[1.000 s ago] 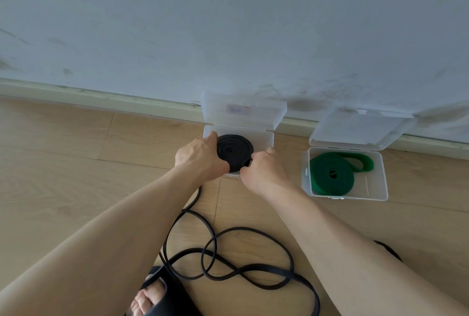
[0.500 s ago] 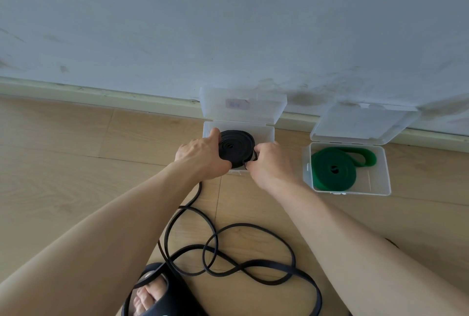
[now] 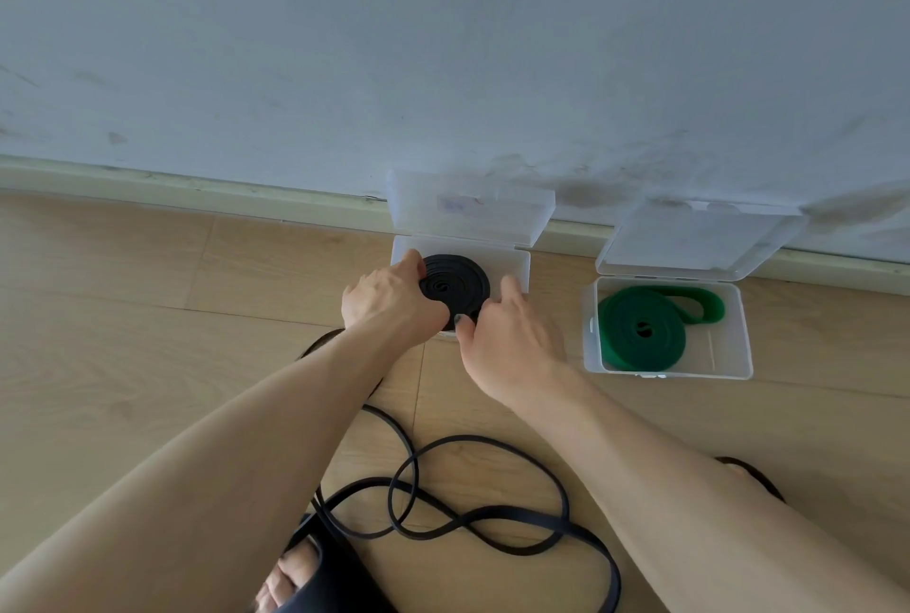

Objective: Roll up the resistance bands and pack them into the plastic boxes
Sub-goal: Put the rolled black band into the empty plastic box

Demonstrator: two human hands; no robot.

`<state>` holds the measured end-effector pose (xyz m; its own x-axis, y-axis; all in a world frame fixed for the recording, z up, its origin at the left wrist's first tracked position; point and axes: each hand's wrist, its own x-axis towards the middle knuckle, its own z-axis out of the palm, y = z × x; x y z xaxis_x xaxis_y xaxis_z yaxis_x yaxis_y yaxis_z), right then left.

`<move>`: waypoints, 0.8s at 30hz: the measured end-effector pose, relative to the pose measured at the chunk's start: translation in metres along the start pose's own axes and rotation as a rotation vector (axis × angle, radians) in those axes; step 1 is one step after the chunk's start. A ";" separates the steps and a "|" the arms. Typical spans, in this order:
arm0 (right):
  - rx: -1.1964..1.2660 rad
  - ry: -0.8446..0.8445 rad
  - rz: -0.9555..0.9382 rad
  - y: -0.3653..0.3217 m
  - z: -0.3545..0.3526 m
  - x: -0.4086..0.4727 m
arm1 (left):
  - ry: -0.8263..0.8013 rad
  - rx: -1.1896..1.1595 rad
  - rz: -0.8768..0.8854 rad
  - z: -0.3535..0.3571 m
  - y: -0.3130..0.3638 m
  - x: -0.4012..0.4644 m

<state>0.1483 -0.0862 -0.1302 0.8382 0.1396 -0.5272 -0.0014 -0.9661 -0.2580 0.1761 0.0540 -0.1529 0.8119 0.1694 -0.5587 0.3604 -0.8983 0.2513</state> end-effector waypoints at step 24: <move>-0.116 0.083 -0.061 0.000 0.020 -0.009 | 0.007 0.242 0.127 0.002 0.000 -0.007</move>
<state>0.1302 -0.0834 -0.1418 0.8770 0.1852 -0.4434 0.1101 -0.9756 -0.1898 0.1698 0.0518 -0.1500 0.8473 0.0509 -0.5286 0.1354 -0.9832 0.1223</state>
